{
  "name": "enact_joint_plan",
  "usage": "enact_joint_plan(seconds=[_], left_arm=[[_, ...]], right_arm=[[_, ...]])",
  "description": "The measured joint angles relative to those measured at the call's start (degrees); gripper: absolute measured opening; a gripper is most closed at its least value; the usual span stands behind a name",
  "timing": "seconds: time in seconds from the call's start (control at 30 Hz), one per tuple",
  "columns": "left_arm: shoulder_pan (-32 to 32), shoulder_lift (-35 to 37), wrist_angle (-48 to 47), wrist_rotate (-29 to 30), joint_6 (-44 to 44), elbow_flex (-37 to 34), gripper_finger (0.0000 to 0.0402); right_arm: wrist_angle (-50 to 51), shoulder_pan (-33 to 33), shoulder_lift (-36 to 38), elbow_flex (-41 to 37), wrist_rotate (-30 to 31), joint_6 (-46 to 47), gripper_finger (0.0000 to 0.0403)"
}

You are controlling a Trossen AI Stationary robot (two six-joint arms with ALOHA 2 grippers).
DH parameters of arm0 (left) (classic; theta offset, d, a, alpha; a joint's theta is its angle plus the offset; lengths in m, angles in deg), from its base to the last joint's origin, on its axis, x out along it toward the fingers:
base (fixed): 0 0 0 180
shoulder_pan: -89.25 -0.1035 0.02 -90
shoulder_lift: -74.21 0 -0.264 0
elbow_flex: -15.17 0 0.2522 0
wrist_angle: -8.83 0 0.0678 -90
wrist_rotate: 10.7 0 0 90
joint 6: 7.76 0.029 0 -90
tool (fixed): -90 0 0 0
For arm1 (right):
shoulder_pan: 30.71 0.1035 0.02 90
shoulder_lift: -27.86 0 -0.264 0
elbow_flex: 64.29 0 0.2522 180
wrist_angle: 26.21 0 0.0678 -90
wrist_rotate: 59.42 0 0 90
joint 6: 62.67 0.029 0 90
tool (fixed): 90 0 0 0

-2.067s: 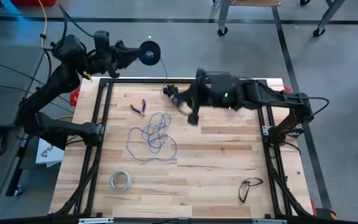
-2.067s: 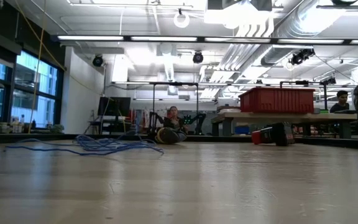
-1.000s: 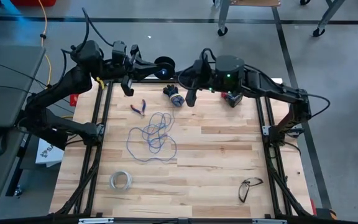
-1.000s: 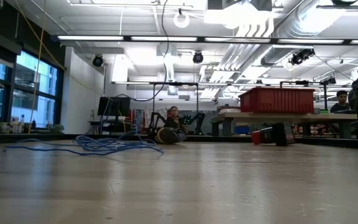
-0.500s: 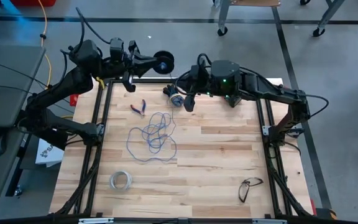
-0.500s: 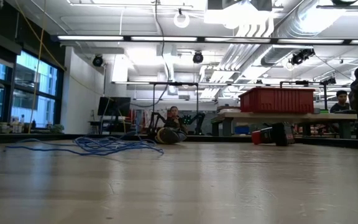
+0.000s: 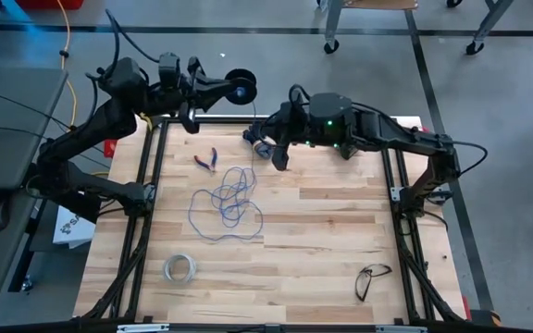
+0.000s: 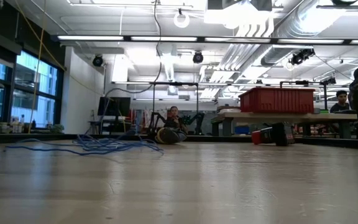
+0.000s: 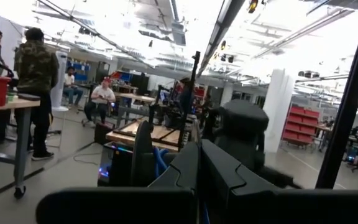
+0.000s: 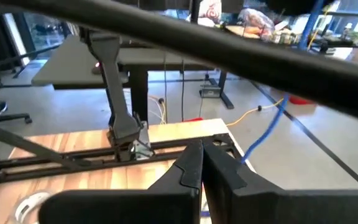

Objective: Coil cords
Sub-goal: Coil the blue wire onto the black spool

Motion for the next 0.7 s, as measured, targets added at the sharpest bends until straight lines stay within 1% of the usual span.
enact_joint_plan(seconds=[0.2, 0.3, 0.37, 0.47, 0.6, 0.7], left_arm=[[0.00, 0.07, -0.15, -0.11, -0.58, -0.02, 0.0000], [0.10, 0.26, 1.03, -1.31, -1.76, -0.02, 0.0000], [0.18, 0.26, 3.29, -1.74, -3.00, -0.02, 0.0000], [0.22, 0.26, 8.12, -2.69, -4.75, -0.02, 0.0000], [0.20, 0.30, 12.71, -2.81, -7.07, -0.02, 0.0000], [0.20, 0.30, 13.87, -3.15, -8.70, -0.02, 0.0000]], right_arm=[[-0.02, 0.14, 2.09, 0.00, 0.16, 0.59, 0.0001], [2.52, 0.27, 3.33, 0.01, 0.06, 0.99, 0.0014], [4.66, 0.26, 3.62, 0.04, 0.09, 2.84, 0.0036], [5.91, 0.17, 2.92, 0.02, 0.13, 6.54, 0.0081], [4.91, 0.20, 1.24, 0.02, -0.04, 6.23, 0.0140], [1.58, 0.20, 0.02, 0.02, -2.74, 5.16, 0.0168]])
